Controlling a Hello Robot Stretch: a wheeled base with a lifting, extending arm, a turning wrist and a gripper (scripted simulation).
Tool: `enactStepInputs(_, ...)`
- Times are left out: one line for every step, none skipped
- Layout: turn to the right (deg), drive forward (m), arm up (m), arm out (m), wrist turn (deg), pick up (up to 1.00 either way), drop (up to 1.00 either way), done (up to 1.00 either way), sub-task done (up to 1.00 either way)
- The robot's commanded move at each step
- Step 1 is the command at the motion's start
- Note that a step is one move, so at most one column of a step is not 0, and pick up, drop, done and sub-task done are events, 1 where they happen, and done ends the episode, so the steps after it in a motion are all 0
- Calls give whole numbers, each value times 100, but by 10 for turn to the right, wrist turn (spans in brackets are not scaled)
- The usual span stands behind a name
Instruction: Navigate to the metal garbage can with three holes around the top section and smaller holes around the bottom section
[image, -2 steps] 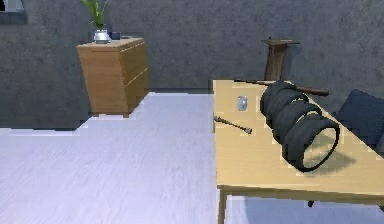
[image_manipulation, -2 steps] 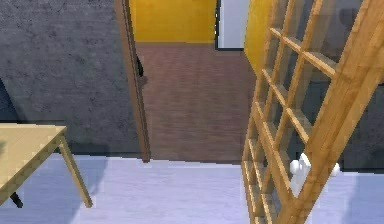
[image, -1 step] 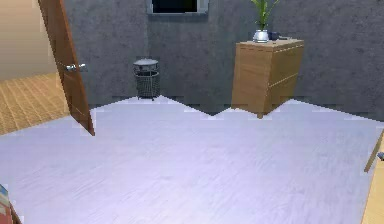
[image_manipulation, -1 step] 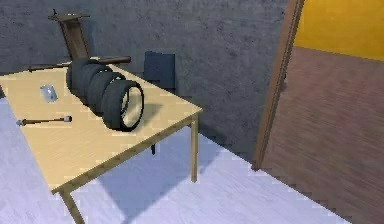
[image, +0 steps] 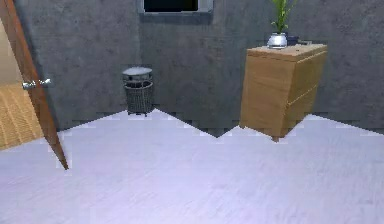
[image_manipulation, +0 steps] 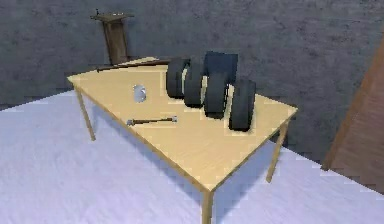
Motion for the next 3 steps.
enactStepInputs(-120, 0, 0, 0, 0, 0, 0, 0, 0)
enactStepInputs(0, 100, 0, 0, 0, 0, 0, 0, 0)
enactStepInputs(-30, 0, 0, 0, 0, 0, 0, 0, 0)
